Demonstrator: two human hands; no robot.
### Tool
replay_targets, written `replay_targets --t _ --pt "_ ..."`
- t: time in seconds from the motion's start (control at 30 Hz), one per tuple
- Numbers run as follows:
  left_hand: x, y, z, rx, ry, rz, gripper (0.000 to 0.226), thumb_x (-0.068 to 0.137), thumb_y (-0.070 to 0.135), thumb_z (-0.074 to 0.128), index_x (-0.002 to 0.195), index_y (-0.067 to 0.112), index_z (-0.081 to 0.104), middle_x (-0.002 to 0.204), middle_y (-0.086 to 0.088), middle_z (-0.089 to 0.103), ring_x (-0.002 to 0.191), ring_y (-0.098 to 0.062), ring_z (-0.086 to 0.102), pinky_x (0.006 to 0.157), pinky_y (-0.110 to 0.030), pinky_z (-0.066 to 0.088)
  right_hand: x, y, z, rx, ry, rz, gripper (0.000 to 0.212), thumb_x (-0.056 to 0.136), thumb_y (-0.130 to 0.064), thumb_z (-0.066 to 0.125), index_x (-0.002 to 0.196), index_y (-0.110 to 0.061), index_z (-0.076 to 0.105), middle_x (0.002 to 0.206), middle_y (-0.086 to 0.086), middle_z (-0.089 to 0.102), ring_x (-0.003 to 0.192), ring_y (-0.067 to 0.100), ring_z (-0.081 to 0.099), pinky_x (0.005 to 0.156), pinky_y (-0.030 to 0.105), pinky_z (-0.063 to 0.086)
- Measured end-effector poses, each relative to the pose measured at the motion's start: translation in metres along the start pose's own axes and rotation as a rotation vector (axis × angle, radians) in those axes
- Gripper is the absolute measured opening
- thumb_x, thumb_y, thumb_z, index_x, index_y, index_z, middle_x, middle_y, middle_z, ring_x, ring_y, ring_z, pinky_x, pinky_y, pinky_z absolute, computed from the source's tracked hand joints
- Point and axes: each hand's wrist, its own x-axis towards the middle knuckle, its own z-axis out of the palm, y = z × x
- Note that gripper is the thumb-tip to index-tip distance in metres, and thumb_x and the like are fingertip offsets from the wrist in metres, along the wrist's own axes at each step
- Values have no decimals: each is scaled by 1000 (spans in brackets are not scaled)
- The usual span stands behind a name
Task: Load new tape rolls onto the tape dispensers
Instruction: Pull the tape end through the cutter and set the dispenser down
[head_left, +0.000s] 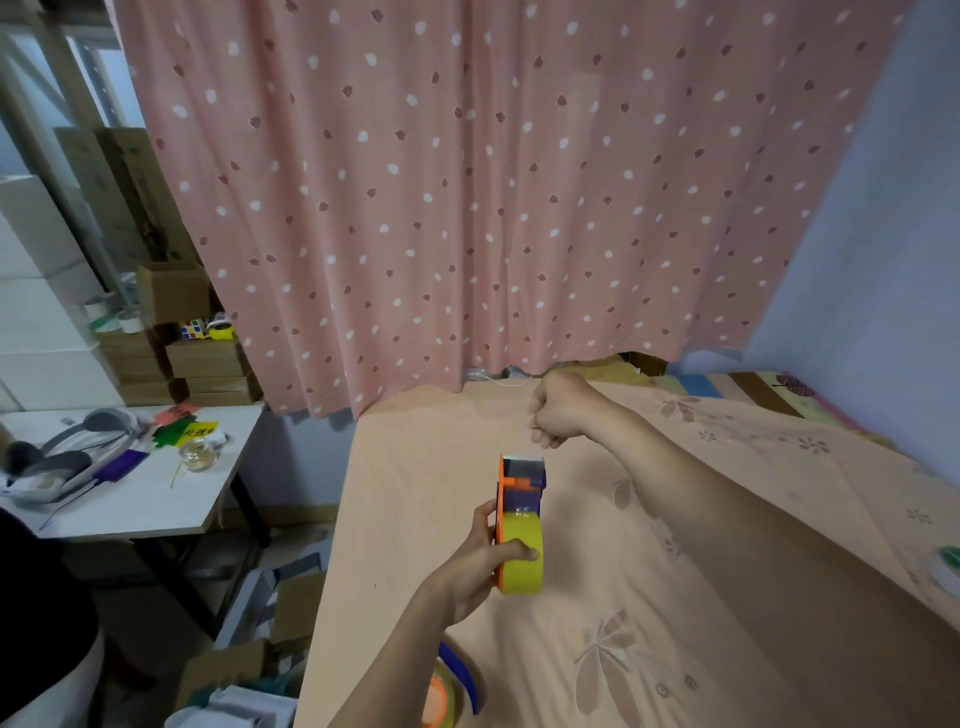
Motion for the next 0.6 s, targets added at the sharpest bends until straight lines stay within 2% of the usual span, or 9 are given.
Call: replay_targets --t 0.1,0.2,0.27,0.37,0.47,0.6 --pt "-1 2 1 -44 18 2 85 67 22 80 138 35 35 133 -9 58 114 -29 61 91 -44 53 -3 -9 0 -1 -65 -47 15 97 -1 53 105 6 63 95 23 75 74 30 71 77 42 63" --pt "1 4 6 -43 66 14 77 71 37 80 134 35 37 131 -6 61 116 -27 63 101 -48 50 -4 -18 -2 -21 -106 -72 14 98 -1 54 104 6 63 98 25 74 76 31 70 80 44 62" --pt "3 6 8 -13 73 33 75 72 39 81 133 36 37 128 -5 62 110 -24 66 96 -44 53 -3 -25 -4 -31 -101 -69 15 99 0 51 104 6 64 95 25 73 74 31 68 75 41 61" --pt "3 10 9 58 47 40 76 72 35 82 133 35 37 126 -5 61 106 -22 67 84 -35 58 -3 -31 -4 -5 -102 -7 21 100 5 39 102 5 60 82 26 64 64 31 58 57 33 52" --pt "4 13 8 102 27 43 79 69 34 83 133 35 37 124 -4 61 104 -19 67 78 -30 58 0 -36 -1 -39 -99 -24 24 99 7 40 106 10 63 87 29 66 69 31 60 68 38 57" --pt "2 15 5 89 -10 35 85 62 36 85 134 35 40 127 -8 60 105 -21 67 81 -32 57 3 -38 -6 -24 -89 -7 23 99 9 33 93 -3 52 75 20 54 57 26 48 53 29 45"
